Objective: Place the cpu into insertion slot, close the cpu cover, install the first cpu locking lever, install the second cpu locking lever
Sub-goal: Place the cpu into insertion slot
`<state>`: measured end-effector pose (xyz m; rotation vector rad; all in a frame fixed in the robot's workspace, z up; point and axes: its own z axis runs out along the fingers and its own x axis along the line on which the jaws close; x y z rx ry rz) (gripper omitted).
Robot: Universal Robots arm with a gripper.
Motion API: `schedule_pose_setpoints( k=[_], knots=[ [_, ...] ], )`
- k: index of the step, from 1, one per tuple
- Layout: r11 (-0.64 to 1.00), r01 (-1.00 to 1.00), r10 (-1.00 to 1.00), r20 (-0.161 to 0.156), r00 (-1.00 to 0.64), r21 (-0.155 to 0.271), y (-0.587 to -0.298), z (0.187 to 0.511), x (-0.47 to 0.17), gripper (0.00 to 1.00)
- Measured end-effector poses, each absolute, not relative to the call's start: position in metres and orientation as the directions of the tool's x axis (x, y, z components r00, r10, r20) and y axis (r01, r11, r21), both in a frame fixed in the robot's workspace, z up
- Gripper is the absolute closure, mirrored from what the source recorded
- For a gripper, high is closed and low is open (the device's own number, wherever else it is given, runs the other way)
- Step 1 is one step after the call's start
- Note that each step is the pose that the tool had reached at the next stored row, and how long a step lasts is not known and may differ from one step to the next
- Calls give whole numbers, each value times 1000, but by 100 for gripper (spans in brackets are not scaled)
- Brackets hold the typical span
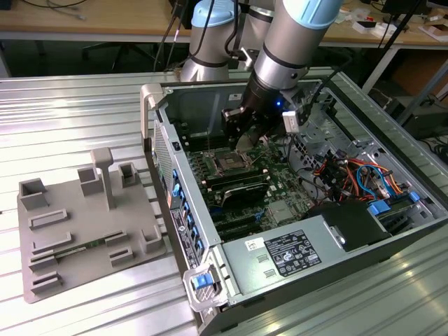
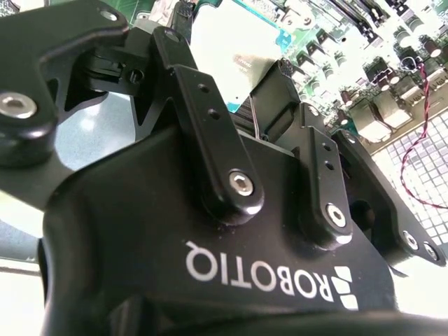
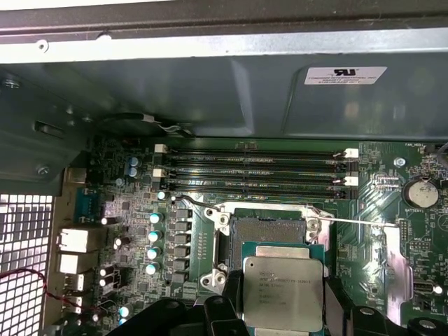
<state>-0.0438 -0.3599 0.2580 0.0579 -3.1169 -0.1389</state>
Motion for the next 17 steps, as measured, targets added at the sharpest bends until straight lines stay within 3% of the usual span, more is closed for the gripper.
schedule_pose_setpoints(
  k=[17],
  knots=[
    [995, -36, -38, 19, -999, 89, -360, 254, -44, 45]
  ],
)
